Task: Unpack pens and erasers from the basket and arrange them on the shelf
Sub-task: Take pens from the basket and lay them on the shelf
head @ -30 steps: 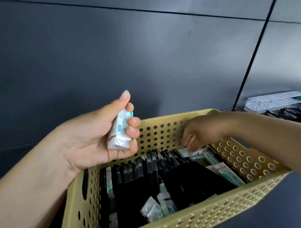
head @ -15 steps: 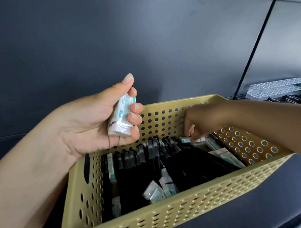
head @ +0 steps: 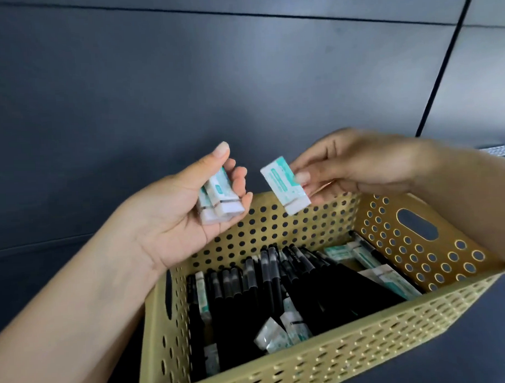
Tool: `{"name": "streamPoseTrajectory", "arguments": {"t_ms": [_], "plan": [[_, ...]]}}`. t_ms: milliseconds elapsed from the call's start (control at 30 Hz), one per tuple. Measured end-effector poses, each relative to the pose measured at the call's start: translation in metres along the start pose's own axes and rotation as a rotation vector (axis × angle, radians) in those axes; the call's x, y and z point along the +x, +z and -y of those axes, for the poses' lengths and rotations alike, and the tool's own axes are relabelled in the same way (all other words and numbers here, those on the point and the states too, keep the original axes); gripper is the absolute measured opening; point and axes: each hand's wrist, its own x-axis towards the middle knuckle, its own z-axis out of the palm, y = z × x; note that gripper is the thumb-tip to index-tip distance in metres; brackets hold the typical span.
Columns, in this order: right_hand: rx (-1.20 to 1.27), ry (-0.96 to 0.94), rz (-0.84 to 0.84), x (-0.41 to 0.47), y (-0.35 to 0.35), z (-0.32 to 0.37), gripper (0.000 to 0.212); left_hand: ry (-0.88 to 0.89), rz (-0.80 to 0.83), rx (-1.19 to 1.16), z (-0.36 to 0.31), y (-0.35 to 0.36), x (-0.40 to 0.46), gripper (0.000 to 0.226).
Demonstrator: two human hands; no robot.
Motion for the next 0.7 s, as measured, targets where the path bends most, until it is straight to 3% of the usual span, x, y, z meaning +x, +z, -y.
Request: {"name": "streamPoseTrajectory", "arguments": {"t_ms": [133,233,467,633,700], "plan": [[0.265,-0.093,0.058,-0.004,0.014,0.018,0.023,0.012,0.057,-0.044,-0.002,0.001,-0.004,0.039],[0.298,-0.09,0.092,0.0,0.027,0.023,0.028,-0.015,0.205,-0.015,-0.002,0.003,-0.01,0.05],[0.327,-0.031,0.046,0.007,0.038,0.035,0.026,-0.022,0.258,-0.017,-0.005,0.001,-0.01,0.069],[0.234,0.032,0.027,0.007,0.042,0.04,0.011,0.058,0.109,0.055,-0.003,0.006,-0.014,0.047],[0.151,0.048,-0.011,0.007,0.043,0.038,0.012,0.059,0.098,0.069,-0.002,0.006,-0.013,0.049]]}}
